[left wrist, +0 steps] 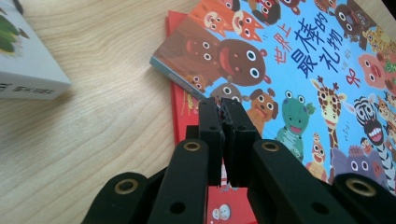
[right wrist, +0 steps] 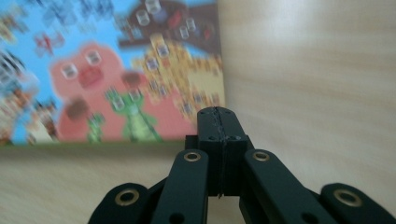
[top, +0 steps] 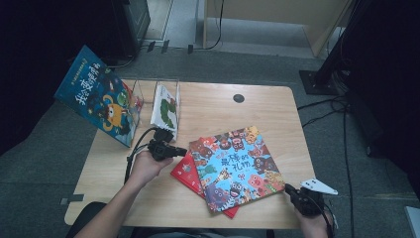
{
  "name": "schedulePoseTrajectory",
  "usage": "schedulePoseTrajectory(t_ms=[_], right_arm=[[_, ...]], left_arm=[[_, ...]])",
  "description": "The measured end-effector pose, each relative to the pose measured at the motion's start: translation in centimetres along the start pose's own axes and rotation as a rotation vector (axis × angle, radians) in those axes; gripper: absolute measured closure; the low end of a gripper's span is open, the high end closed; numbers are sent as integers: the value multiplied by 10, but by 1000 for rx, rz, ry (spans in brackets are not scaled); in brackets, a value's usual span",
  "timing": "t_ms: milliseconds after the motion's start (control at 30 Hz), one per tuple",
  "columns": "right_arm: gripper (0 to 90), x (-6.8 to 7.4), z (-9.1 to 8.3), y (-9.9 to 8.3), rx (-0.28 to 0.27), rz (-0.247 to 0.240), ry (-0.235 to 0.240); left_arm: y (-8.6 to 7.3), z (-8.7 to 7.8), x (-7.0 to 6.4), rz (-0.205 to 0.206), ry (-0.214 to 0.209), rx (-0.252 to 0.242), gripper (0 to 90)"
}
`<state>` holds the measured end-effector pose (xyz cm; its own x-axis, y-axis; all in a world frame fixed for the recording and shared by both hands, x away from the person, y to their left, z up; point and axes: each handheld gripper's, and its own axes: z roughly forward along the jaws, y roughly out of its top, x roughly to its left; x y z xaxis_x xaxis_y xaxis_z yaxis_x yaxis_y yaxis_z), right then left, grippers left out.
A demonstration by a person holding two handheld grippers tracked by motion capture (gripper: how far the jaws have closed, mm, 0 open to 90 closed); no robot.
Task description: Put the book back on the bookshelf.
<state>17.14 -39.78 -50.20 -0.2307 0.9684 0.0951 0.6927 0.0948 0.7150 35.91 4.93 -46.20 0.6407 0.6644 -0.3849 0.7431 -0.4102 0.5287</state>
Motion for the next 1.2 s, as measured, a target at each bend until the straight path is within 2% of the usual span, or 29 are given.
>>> schedulePoseTrajectory(t_ms=[33,200,333,567,733,833,933,1067,1100,1200], right_arm=[[900,0,1,-3,22,-18,-6],[900,-7,5,2,-2,12,5],[900,-11,10,5,-5,17,0],[900,-22,28,21,-21,37,10],[900,-25,39,32,-25,38,18],[900,-24,47,38,-26,43,42],[900,-20,54,44,-21,22,56],[900,-16,62,52,-20,6,75],[900,-16,64,53,-23,6,79],[900,-14,70,58,-21,5,96]], left_arm=[[0,-1,1,0,1,2,877],[-2,-2,2,-6,7,-6,865],[-5,-3,5,-22,15,-7,881],[-14,-8,14,-52,40,-21,868],[-19,-6,19,-64,67,-18,859],[-23,-5,21,-72,72,-13,854],[-27,-3,21,-78,77,-4,858],[-31,0,19,-79,63,12,852],[-33,1,17,-72,73,14,854],[-37,0,16,-84,66,22,854]])
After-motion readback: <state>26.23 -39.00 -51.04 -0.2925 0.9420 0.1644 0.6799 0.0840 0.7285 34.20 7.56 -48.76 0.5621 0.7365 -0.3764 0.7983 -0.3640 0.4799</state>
